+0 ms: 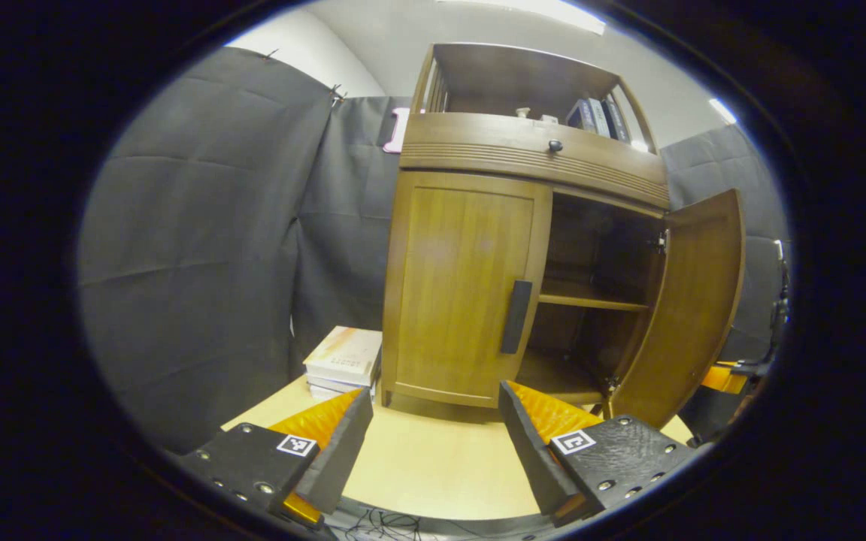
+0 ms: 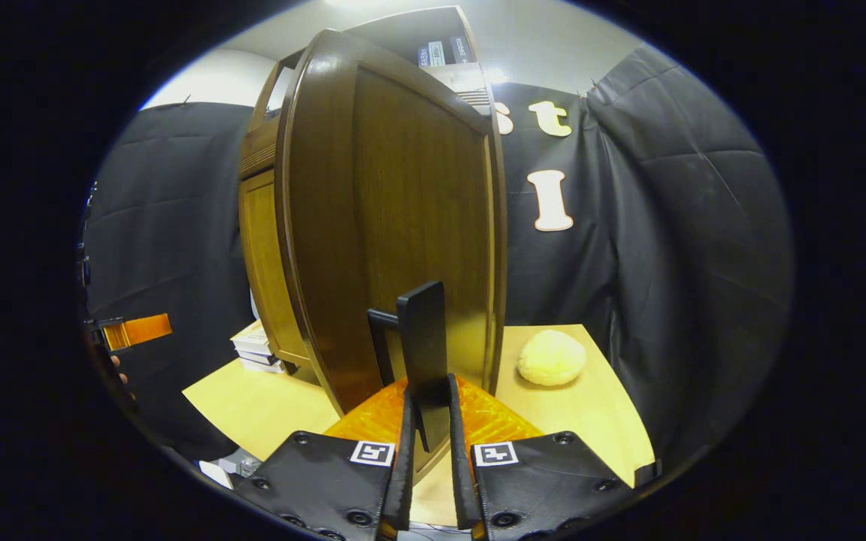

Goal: Open the right door of the double-door shoe cabinet with the right hand, and open the left door with the left hand.

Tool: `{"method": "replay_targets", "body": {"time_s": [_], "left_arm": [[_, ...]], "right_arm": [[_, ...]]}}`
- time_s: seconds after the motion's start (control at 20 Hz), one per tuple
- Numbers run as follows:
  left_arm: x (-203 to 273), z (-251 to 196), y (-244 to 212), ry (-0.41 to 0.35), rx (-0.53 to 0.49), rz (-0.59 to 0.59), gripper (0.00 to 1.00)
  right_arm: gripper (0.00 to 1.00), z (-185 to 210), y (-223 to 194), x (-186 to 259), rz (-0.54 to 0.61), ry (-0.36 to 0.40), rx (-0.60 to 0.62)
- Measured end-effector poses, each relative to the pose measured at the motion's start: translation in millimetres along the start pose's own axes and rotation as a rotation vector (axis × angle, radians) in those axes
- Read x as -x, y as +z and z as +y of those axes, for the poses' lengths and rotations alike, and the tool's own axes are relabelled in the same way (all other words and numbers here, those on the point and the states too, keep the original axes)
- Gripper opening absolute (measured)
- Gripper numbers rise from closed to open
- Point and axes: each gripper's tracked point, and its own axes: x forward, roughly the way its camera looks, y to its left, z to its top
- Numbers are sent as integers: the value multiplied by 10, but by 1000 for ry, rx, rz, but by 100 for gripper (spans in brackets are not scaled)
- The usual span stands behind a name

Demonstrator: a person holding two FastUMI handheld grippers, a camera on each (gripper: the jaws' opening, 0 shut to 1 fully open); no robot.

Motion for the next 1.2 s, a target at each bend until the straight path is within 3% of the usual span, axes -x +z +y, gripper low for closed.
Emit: {"method": "replay_targets", "body": {"time_s": [0.35, 0.4, 0.5, 0.6, 0.7, 0.75, 1.1, 1.2], "left_arm": [[149, -103, -42, 66, 0, 6, 99], [167, -126, -34, 73, 4, 5, 99], [192, -171, -22, 83, 5, 1, 98], [217, -194, -4, 86, -5, -2, 99], [219, -195, 19, 88, -22, -5, 99], [204, -183, 36, 90, -29, -6, 99], [138, -148, 30, 76, -15, 10, 99], [73, -152, 69, 60, -20, 7, 99]], "right_arm": [[22, -645, -24, 95, -18, 0, 34], [18, -751, -3, 75, -25, -9, 27], [1, -824, -10, 120, -23, 19, 13], [7, -781, -8, 123, -24, 60, 23], [7, -792, -9, 142, -37, 46, 73], [14, -796, 0, 159, -42, 40, 84], [7, -851, -4, 424, -53, -25, 59], [36, -909, -44, 521, -34, -74, 54]]}}
